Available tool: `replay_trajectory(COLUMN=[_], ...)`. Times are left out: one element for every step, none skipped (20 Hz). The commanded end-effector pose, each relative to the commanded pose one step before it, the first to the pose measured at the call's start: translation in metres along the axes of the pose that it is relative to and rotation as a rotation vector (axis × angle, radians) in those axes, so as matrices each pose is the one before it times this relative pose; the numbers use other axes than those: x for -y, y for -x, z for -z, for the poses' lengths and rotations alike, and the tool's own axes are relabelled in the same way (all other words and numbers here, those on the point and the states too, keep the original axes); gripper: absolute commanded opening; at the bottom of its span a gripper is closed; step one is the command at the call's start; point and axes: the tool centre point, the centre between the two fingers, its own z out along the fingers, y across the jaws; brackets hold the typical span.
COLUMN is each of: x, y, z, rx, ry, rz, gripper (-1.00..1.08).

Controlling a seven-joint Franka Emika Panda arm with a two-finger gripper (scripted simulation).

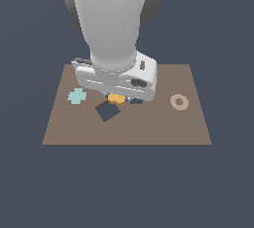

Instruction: Insert a designated object into the corresponding slot on a board.

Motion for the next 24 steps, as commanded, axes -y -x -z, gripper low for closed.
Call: replay_trajectory(x=[-0.00135,-0.00042,-0.00036,-0.00018,0.00009,0.00063,0.00148,0.00087,-0.00009,-0.00087,-0.00193,-0.00286,-0.00381,-0.00477,-0.00572,-0.00663,-0.00662,-0.00584,-0.00503,-0.00416,-0.00325,-0.00235,-0.00144,-0.00051], y=[0.00071,0.00008,0.00005,0.00007,0.00017,0.00045,0.00084,0.00051,-0.00003,-0.00055,-0.00112,-0.00167,-0.00221,-0.00275,-0.00327,-0.00376,-0.00371,-0.00323,-0.00274,-0.00224,-0.00174,-0.00124,-0.00075,-0.00025], z=[0.00067,0.00006,0.00004,0.00005,0.00014,0.00033,0.00072,0.00041,0.00000,-0.00047,-0.00090,-0.00134,-0.00178,-0.00222,-0.00266,-0.00308,-0.00307,-0.00271,-0.00233,-0.00192,-0.00151,-0.00109,-0.00066,-0.00023], rx=[0.00152,0.00018,0.00013,0.00013,0.00025,0.00056,0.00121,0.00068,0.00000,-0.00079,-0.00152,-0.00225,-0.00299,-0.00374,-0.00447,-0.00518,-0.00516,-0.00455,-0.00391,-0.00323,-0.00253,-0.00182,-0.00111,-0.00039], ry=[-0.00021,-0.00002,-0.00002,-0.00002,-0.00006,-0.00016,-0.00034,-0.00019,0.00000,0.00022,0.00043,0.00064,0.00085,0.00106,0.00127,0.00147,0.00147,0.00130,0.00112,0.00092,0.00072,0.00052,0.00032,0.00011], rz=[0.02638,0.00658,0.00507,0.00338,0.00152,-0.00078,-0.00336,-0.00228,0.00000,0.00214,0.00480,0.00729,0.00982,0.01239,0.01495,0.01740,0.01744,0.01542,0.01328,0.01098,0.00860,0.00620,0.00379,0.00132], gripper=[-1.00,-1.00,-1.00,-1.00,-1.00,-1.00,-1.00,-1.00,-1.00,-1.00,-1.00,-1.00,-1.00,-1.00,-1.00,-1.00,-1.00,-1.00,-1.00,-1.00,-1.00,-1.00,-1.00,-1.00])
